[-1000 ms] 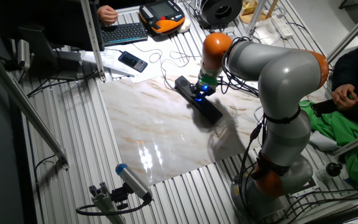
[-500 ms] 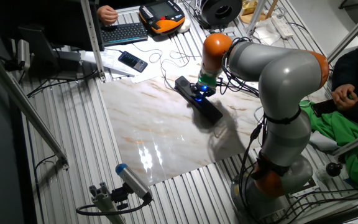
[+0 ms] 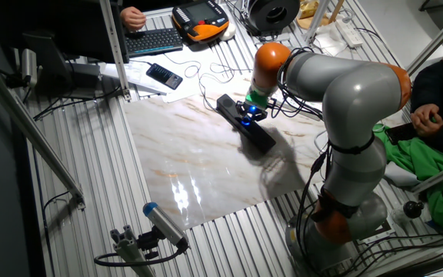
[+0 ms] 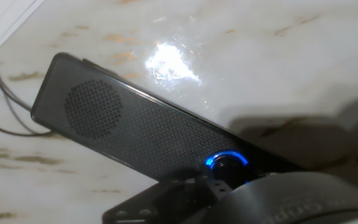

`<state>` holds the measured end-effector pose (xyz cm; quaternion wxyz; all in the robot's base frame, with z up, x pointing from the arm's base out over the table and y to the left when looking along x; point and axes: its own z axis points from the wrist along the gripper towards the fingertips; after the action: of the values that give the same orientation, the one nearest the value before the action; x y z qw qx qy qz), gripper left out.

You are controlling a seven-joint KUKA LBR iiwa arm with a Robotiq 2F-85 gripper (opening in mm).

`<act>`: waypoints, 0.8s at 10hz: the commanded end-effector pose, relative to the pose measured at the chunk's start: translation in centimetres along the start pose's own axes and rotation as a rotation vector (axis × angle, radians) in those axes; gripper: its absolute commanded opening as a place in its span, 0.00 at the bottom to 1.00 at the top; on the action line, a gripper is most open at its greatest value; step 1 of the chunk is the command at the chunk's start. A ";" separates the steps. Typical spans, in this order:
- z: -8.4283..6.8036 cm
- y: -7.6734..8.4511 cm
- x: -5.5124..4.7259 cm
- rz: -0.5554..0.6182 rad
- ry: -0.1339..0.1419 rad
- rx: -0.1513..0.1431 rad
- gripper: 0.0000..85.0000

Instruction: Turn the knob to increase the volume of the speaker

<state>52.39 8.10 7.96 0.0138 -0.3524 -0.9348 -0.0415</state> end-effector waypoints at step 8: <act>0.0 0.0 0.0 0.158 -0.048 -0.003 0.20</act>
<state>52.42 8.12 7.94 -0.0059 -0.4266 -0.9038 -0.0336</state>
